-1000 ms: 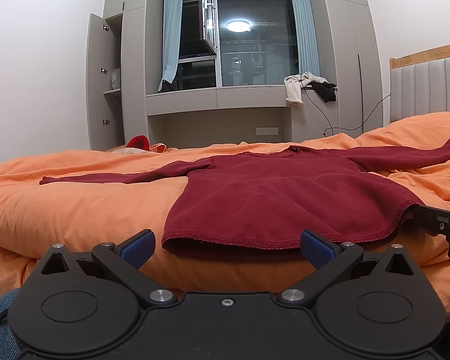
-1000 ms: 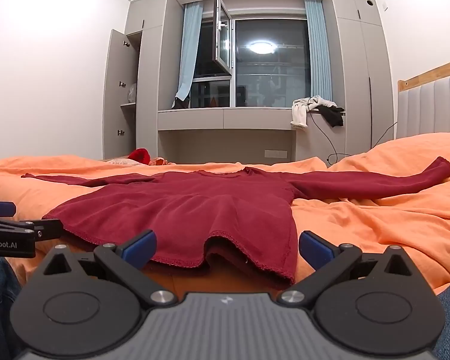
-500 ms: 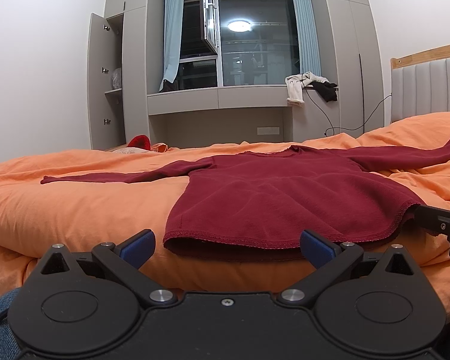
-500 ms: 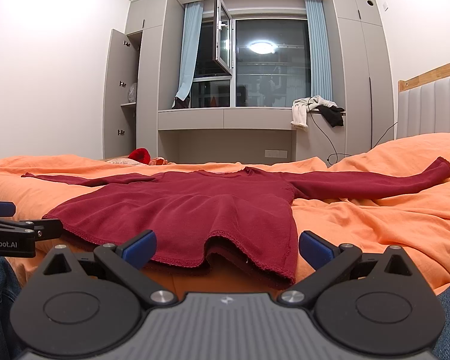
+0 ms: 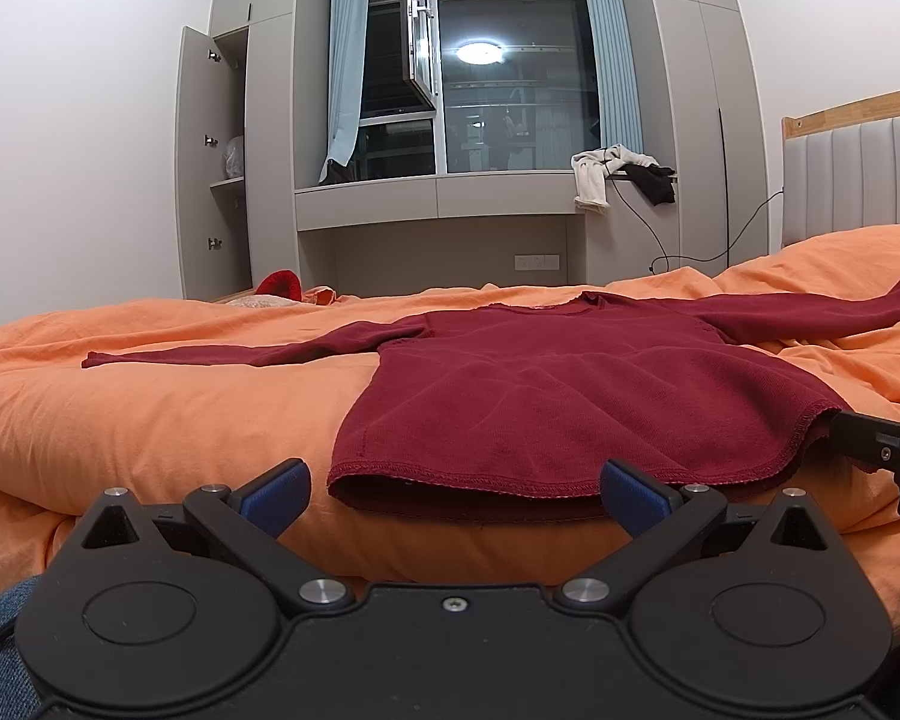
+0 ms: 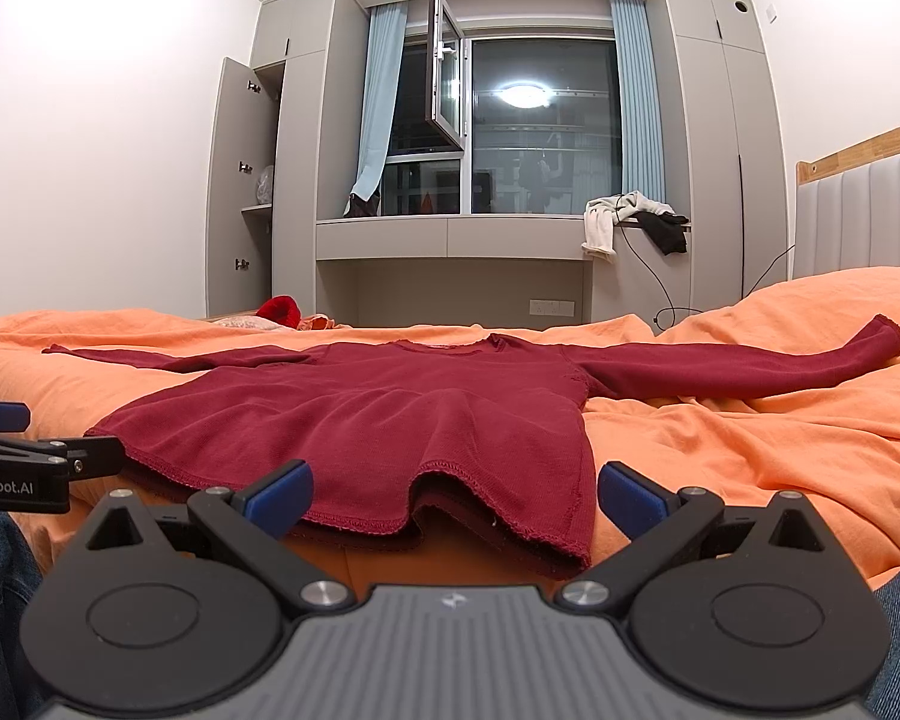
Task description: Fold small clothes
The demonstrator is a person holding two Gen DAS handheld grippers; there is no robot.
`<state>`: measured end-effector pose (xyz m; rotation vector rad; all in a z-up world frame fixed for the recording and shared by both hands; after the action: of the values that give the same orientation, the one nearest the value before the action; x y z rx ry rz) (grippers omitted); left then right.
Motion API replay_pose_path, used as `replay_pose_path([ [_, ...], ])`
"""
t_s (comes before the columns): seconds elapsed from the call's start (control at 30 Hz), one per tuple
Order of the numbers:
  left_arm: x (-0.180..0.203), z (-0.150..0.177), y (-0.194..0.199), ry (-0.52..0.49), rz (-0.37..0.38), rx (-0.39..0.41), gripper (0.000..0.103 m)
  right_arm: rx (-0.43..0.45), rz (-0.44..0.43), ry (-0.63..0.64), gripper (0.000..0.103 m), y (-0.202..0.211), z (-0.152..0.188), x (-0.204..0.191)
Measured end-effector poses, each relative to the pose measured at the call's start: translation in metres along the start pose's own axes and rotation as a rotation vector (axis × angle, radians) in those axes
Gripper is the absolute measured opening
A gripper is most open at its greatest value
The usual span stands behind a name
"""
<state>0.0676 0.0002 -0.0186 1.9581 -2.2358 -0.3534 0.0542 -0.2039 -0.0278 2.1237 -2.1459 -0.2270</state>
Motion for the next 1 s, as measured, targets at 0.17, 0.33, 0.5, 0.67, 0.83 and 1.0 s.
replay_pose_path([
  [0.17,0.0,0.0,-0.0001,0.0,0.0,0.0,0.103,0.0,0.0,0.001,0.103,0.0003,0.0002,0.0001],
  [0.33,0.0,0.0,0.0001,0.0,0.0,0.0,0.103,0.0,0.0,0.001,0.103,0.0006,-0.0001,-0.0002],
  [0.5,0.0,0.0,0.0,0.0,0.0,0.0,0.103,0.0,0.0,0.001,0.103,0.0008,-0.0001,-0.0004],
  [0.67,0.0,0.0,0.0001,0.0,0.0,0.001,0.103,0.0,0.0,0.002,0.103,0.0005,0.0002,-0.0007],
  [0.83,0.0,0.0,0.0,0.0,0.0,0.0,0.103,0.0,0.0,0.002,0.103,0.0003,0.0003,-0.0009],
  [1.0,-0.0001,0.0,0.0001,0.0,0.0,0.0,0.103,-0.001,0.001,0.0,0.103,-0.0033,0.0009,-0.0032],
])
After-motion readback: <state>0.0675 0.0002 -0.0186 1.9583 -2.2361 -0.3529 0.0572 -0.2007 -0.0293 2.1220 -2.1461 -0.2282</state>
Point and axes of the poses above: each gripper's, at about its wrist camera, not at the fingertips, and y roughly against the way its jaws point, x to its right, z to its underside, the point moved 7 cm from there along -y, roughly the way its jaws point, and after that the axes turned 7 degrees about z, right-handed, at the moved point
